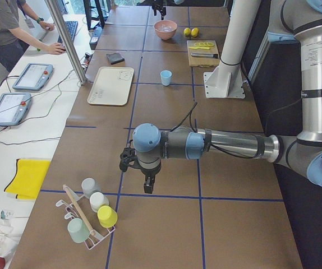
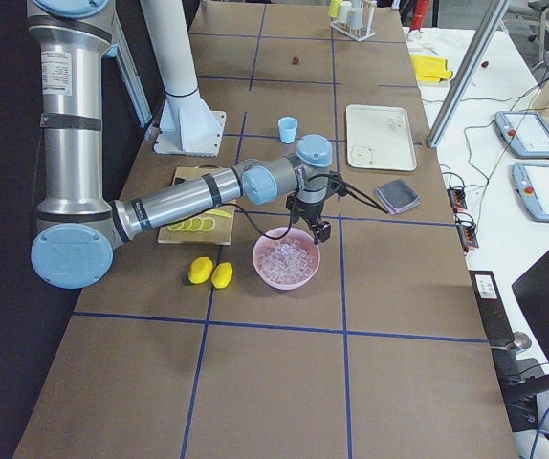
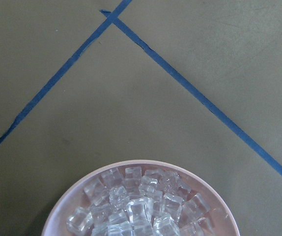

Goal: Put ice and strawberries in cup
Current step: 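Lower the right gripper into the bowl and grasp another ice cube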

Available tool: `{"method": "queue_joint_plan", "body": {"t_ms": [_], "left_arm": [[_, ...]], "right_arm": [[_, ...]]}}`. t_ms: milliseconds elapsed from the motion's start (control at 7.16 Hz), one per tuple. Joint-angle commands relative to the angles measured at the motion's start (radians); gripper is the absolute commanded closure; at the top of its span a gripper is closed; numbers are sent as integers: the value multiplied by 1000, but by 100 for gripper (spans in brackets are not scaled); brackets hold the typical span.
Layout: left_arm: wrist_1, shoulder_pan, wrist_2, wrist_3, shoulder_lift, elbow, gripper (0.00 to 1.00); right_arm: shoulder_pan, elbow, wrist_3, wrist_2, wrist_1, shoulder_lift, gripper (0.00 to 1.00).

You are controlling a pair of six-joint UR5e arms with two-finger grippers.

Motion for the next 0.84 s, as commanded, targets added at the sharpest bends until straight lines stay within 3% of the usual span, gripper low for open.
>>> {"method": "queue_joint_plan", "body": {"t_ms": [0, 698], "left_arm": [[0, 0, 0, 0, 0, 0, 0], [0, 0, 0, -2, 0, 1, 0]], "right_arm": [[-70, -34, 2, -9, 114, -28, 1], [-124, -66, 3, -18, 159, -60, 6]]}}
